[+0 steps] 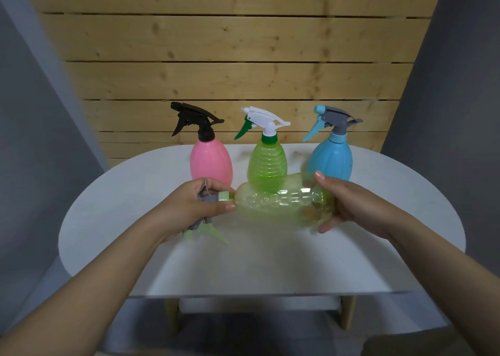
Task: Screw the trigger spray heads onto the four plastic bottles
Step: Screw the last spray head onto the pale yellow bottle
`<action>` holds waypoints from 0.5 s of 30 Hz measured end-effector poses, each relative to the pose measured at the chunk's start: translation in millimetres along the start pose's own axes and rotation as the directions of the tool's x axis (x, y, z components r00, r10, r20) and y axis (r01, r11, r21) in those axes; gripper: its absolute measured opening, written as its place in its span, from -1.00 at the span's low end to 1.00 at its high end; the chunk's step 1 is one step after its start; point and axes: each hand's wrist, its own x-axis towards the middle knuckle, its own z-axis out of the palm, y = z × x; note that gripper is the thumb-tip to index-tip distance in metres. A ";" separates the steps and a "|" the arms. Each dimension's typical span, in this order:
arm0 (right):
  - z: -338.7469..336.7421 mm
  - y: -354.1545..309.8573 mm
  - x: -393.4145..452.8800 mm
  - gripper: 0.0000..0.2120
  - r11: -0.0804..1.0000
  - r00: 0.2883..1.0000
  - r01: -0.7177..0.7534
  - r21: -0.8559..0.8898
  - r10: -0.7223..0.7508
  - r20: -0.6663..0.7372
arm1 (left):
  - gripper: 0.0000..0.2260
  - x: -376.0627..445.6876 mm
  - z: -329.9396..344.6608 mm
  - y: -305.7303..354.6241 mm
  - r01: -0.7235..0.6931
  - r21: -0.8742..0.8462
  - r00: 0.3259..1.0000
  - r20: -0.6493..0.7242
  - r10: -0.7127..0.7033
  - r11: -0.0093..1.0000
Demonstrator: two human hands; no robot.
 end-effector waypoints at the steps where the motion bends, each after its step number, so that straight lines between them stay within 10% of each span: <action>1: -0.2 0.1 -0.6 -0.28 0.999 0.999 0.035 0.029 -0.035 0.005 | -0.75 0.4 -0.6 0.3 0.017 -0.022 1.000 -0.007 -0.017 1.000; 15: 0.7 1.5 0.9 -0.28 0.990 0.996 0.080 0.117 -0.075 -0.047 | -0.83 -1.7 -3.7 4.1 0.022 -0.024 0.999 -0.026 -0.023 0.999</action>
